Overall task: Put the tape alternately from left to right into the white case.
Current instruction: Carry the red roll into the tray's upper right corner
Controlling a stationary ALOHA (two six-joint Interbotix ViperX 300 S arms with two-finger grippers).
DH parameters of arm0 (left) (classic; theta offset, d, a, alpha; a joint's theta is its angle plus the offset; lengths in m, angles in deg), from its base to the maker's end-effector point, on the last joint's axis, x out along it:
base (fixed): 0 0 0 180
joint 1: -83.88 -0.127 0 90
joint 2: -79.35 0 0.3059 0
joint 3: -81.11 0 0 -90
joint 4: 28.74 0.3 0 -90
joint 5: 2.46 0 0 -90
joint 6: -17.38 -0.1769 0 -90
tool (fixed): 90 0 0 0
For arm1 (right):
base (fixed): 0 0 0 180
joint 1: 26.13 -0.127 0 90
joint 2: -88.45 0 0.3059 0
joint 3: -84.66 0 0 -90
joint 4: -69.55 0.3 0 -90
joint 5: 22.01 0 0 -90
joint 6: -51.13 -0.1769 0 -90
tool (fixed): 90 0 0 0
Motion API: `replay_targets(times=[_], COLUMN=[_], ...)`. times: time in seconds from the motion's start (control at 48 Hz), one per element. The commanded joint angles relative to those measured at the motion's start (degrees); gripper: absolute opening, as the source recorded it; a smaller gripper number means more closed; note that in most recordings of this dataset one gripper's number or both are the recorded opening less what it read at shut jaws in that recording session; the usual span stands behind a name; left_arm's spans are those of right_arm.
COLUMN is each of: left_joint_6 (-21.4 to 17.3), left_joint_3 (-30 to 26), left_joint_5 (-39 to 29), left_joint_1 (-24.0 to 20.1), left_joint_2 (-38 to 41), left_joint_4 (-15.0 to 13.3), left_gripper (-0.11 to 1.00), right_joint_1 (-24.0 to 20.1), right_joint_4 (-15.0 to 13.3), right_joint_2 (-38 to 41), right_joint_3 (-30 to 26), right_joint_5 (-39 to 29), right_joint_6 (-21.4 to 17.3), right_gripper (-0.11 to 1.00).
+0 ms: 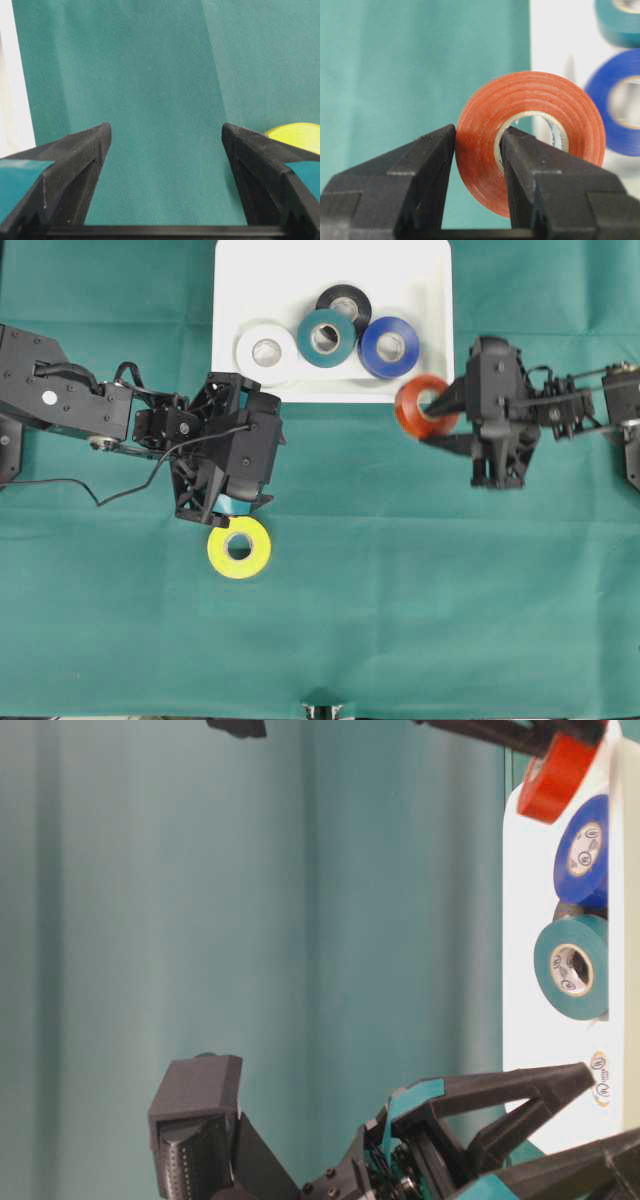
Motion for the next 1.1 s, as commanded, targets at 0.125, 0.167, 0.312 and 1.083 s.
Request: replay_targets(times=[0.125, 0.167, 0.312, 1.083], left_joint_6=[0.09, 0.09, 0.09, 0.09], left_joint_3=[-0.88, -0.88, -0.88, -0.79], left_joint_5=[0.35, 0.26, 0.26, 0.26], left_joint_1=[0.0, 0.0, 0.0, 0.0], left_joint_2=[-0.62, -0.62, -0.62, -0.62], left_joint_4=[0.0, 0.0, 0.0, -0.09], left_gripper=[1.0, 1.0, 1.0, 1.0], right_joint_1=[6.06, 7.29, 11.07, 22.15], right_joint_4=[-1.67, -1.93, -2.55, -4.75], right_joint_2=[-0.79, -0.53, 0.88, 10.81], right_joint_3=[-1.93, -2.11, -2.9, -10.2], right_joint_5=[1.85, 2.46, 4.92, 6.94], right_joint_6=[0.18, 0.18, 0.18, 0.35], right_gripper=[0.03, 0.03, 0.03, 0.03])
